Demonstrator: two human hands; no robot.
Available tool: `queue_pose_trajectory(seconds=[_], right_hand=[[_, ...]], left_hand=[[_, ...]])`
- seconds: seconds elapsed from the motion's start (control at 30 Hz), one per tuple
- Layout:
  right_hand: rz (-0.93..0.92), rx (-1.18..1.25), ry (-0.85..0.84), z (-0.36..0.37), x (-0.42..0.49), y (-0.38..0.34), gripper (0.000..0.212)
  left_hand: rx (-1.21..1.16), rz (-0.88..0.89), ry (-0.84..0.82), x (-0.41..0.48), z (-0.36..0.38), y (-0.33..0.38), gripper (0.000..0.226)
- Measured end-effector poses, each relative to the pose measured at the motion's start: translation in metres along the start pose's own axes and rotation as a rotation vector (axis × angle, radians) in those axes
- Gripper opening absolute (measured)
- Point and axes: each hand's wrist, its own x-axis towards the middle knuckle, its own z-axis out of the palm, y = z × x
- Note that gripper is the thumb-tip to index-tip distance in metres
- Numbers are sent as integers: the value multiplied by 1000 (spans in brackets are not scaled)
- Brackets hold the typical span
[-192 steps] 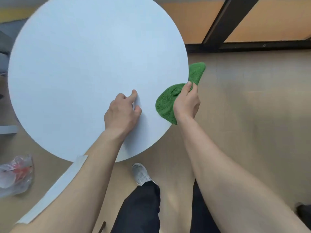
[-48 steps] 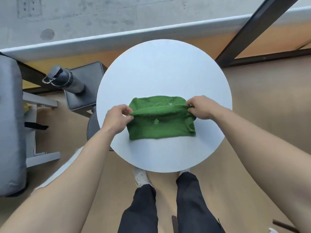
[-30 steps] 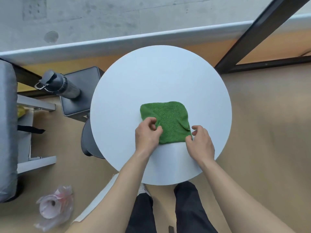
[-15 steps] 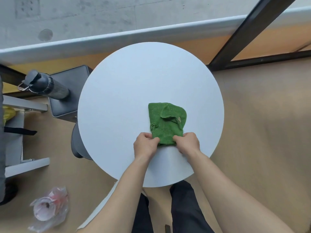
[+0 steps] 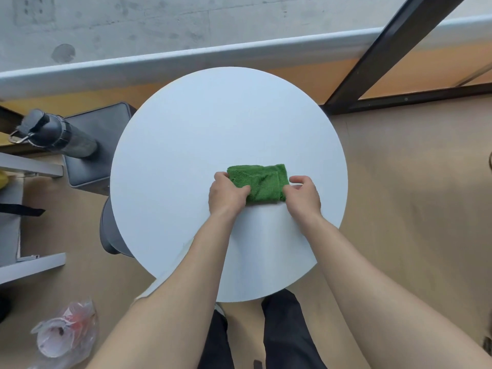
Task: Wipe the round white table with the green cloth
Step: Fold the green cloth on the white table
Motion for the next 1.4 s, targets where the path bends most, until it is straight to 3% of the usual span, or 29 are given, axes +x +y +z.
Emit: queue_pose_trajectory(seconds=[0.1,0.2,0.27,0.37,0.53,0.67,0.93,1.03,1.2,1.3,1.4], right_hand=[[-293,-390,-112,-6,2,-15,77],[-517,-605,-388,-18,-7,-44,103],[-519,-644,-593,-24,-17,-61,85],[-393,-477,-839,-29,-42,-73,48],[-277,-305,-1002,-6,-102,-88,27],[-219,-242,-1004,46,-148,-94,32],[-84,-177,-774,226,-242,-112,32],[-123,-275,-730,319,-279,-114,29],[-220,-534,-747,478,-344,-118,29],[-295,-605,-769,533,-364,-131,34],[-339,-658,-813,612,-395,-145,27]], left_hand=[[-82,57,-92,-13,-11,12,40],[-24,271,-271,-50,-35,25,34],[19,360,-309,-74,-57,29,32],[-137,287,-301,-100,-100,21,27],[-614,83,-235,-130,-163,-19,23],[-857,-61,-78,-135,-208,-74,30],[-1126,-277,181,-110,-318,-224,31],[-1177,-343,232,-97,-369,-292,20],[-1238,-465,349,-60,-452,-410,28],[-1223,-491,408,-43,-481,-440,11],[-1266,-487,507,-19,-526,-485,19]])
